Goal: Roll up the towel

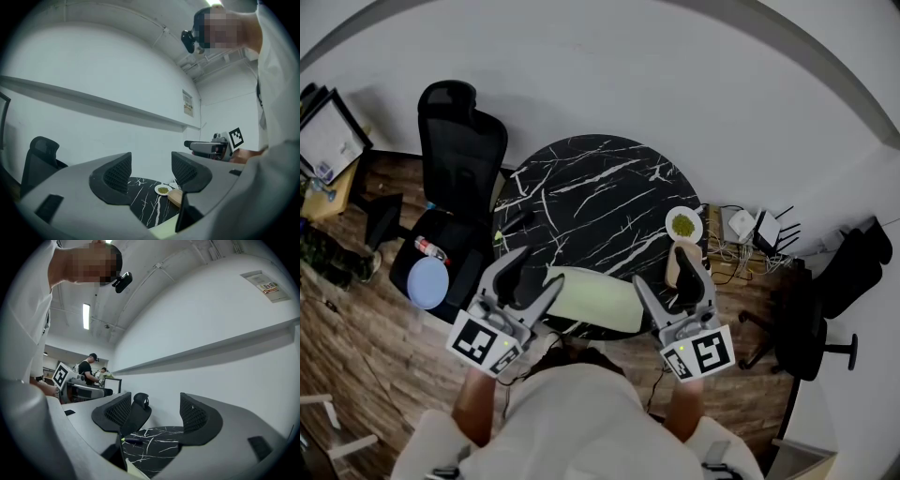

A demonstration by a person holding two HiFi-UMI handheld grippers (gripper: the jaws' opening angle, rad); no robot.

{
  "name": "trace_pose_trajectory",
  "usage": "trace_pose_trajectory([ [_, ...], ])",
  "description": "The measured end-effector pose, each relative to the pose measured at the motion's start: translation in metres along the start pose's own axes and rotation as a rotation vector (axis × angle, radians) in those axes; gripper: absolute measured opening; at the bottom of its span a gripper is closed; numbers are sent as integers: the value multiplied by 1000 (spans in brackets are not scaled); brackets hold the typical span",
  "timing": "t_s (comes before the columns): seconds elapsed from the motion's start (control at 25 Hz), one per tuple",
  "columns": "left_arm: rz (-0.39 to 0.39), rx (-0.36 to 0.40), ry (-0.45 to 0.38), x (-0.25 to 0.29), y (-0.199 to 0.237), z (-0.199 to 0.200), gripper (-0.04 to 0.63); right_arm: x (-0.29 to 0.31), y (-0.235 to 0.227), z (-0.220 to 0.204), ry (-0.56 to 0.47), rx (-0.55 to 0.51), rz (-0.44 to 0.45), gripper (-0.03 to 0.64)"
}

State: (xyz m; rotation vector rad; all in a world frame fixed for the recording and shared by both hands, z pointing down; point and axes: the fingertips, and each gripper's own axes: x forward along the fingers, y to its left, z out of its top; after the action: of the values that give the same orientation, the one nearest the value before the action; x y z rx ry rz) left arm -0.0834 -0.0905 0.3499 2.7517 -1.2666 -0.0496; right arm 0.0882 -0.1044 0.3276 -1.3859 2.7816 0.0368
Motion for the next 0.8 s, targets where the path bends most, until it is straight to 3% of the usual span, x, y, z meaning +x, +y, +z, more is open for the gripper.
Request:
trace_pose_trajectory([
  [0.8,-1,-7,5,3,1,2,247,1,-4,0,5,7,-10,290],
])
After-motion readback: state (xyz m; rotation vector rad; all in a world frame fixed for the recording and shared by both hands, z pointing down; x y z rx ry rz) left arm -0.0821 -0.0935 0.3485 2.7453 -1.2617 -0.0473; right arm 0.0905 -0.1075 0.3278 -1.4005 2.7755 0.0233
